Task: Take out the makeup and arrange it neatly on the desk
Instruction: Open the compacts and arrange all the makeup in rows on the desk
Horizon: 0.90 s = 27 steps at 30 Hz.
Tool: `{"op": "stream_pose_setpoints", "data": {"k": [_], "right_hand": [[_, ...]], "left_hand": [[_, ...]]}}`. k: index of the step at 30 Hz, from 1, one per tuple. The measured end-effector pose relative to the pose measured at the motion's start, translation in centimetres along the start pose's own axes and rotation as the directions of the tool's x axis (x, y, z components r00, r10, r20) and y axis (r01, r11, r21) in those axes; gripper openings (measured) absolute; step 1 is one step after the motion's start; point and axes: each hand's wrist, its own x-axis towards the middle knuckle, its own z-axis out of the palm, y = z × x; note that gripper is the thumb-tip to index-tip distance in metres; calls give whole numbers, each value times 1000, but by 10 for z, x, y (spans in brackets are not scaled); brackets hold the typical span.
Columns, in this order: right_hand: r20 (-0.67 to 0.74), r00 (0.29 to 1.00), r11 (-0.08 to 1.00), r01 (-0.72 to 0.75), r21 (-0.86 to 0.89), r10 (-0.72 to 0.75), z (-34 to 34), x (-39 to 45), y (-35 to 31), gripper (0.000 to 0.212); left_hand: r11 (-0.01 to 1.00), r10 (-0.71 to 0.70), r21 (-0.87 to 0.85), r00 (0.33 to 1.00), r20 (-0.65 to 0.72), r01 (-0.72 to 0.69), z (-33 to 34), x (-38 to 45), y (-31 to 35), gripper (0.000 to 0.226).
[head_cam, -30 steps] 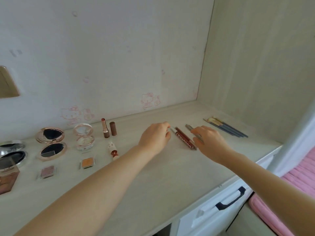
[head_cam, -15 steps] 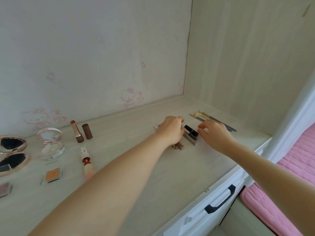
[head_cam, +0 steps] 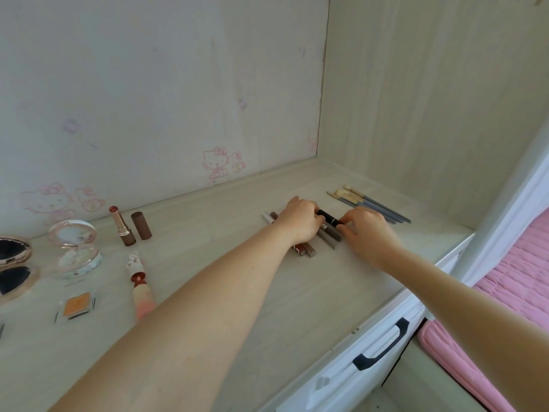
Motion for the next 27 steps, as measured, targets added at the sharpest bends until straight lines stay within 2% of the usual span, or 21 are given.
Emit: {"op": "stream_pose_setpoints", "data": {"k": [6, 12, 17, 23, 27], "right_hand": [[-113, 994, 997, 21, 76, -13, -16, -6, -18, 23], [-234, 970, 981, 111, 162, -71, -27, -22, -55, 21], [-259, 956, 970, 183, 160, -137, -28, -43, -89, 23], [-250, 949, 947, 246, 208, -191, -23, -68, -131, 22], [-224, 956, 922, 253, 293, -191, -10, -83, -160, 19]], "left_hand": [[935, -126, -346, 984, -126, 76, -11, -22, 16, 30], [725, -310, -684, 926, -217, 82, -28, -51, 24, 25], [567, -381, -821, 904, -195, 62, -46, -86, 17, 30], [474, -411, -880, 892, -190, 32, -69, -136, -9, 32], [450, -463, -892, 866, -189, 46, -84, -169, -36, 26]]}}
